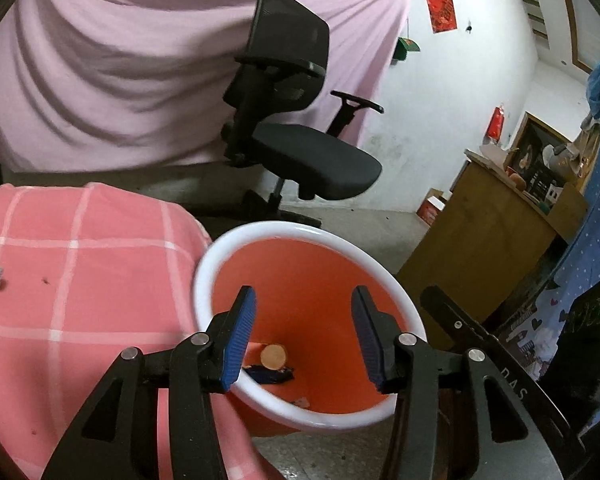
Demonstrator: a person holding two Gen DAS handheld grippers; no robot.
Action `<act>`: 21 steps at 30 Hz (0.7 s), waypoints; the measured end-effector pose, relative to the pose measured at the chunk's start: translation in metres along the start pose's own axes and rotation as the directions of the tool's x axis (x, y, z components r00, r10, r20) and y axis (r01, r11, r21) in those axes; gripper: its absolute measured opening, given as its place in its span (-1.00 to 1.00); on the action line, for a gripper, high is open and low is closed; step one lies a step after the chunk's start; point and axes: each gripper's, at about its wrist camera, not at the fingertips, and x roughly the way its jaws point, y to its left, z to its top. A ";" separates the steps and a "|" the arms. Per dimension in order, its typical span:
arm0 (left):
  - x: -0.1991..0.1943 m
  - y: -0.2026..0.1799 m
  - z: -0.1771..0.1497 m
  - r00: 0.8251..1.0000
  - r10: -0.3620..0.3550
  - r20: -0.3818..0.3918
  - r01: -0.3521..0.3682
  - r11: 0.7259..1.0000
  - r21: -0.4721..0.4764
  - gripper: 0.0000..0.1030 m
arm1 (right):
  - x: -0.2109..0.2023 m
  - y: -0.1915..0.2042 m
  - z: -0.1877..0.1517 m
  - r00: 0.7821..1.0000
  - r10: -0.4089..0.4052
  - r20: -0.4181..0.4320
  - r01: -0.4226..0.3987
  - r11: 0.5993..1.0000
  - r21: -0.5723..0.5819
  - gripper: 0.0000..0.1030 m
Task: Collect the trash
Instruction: 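Move both grippers back over the remaining trash on the table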
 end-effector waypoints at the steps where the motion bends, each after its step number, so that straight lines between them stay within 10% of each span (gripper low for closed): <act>1: -0.006 0.003 0.001 1.000 0.012 0.011 -0.012 1.000 0.002 -0.16 | -0.001 0.001 0.001 1.000 0.000 0.002 0.000 1.000 -0.003 -0.58; 11: -0.085 0.028 0.006 0.982 0.150 0.111 -0.156 0.987 0.047 -0.14 | -0.009 0.038 0.003 0.998 0.031 0.053 -0.025 0.994 -0.108 -0.47; 21: -0.172 0.073 0.007 0.928 0.273 0.253 -0.266 0.962 -0.063 0.40 | -0.021 0.110 -0.005 0.986 0.131 0.107 -0.103 0.968 -0.228 0.12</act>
